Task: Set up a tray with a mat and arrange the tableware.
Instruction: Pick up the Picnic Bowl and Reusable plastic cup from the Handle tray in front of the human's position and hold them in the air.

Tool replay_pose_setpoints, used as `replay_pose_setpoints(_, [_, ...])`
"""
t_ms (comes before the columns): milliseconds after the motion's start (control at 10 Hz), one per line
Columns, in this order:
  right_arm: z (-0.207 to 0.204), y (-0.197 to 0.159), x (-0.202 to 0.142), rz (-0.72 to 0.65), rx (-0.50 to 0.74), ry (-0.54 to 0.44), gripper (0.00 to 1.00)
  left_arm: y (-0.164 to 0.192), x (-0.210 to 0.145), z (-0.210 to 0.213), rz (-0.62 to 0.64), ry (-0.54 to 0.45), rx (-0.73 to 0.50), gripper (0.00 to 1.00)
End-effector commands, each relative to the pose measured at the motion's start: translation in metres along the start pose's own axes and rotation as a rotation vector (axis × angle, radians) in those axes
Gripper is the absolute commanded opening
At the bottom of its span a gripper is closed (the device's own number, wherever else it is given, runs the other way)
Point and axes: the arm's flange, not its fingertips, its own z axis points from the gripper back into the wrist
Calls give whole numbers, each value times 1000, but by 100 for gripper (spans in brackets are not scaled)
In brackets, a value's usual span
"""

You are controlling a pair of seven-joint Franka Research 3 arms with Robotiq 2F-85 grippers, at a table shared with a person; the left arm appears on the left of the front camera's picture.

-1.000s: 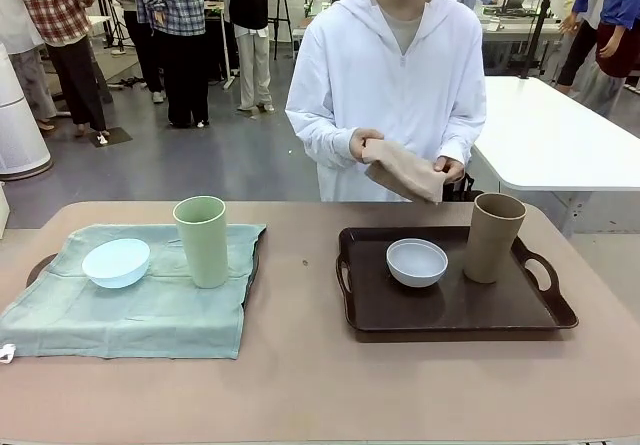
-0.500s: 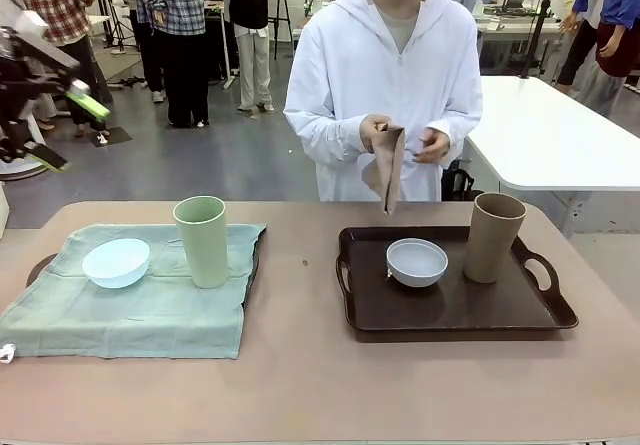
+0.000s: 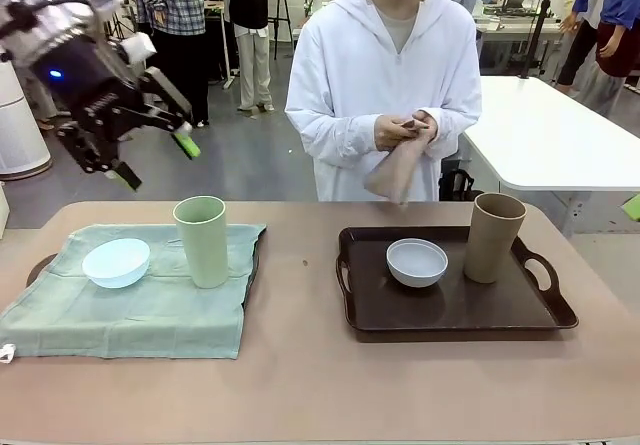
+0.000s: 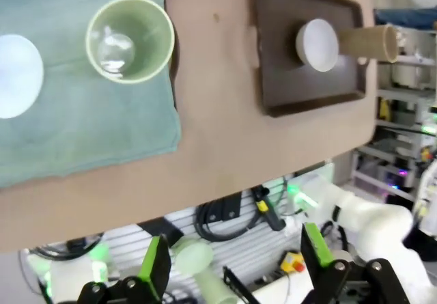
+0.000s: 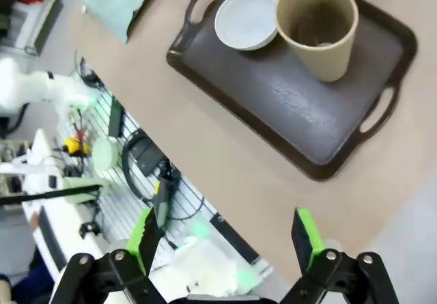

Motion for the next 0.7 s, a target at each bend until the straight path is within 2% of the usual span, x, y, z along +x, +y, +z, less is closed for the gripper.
replay_pose_setpoints(0, [-8,-13,0,56,-29,-16,100,-23,19,-22,52,-3,124,100])
replay_pose_setpoints(200, [-17,-18,5,69,-104,-85,100,-36,41,-55,105,-11,190,100])
replay_pose_setpoints(300, [-21,-19,7,47,-96,-107,100,-37,47,-66,120,-15,190,100])
replay_pose_setpoints(400, [-4,-12,6,53,-70,-37,100,-29,23,-51,55,-4,143,100])
replay_pose_setpoints(600, [-4,-12,6,53,-70,-37,100,-29,23,-51,55,-4,143,100])
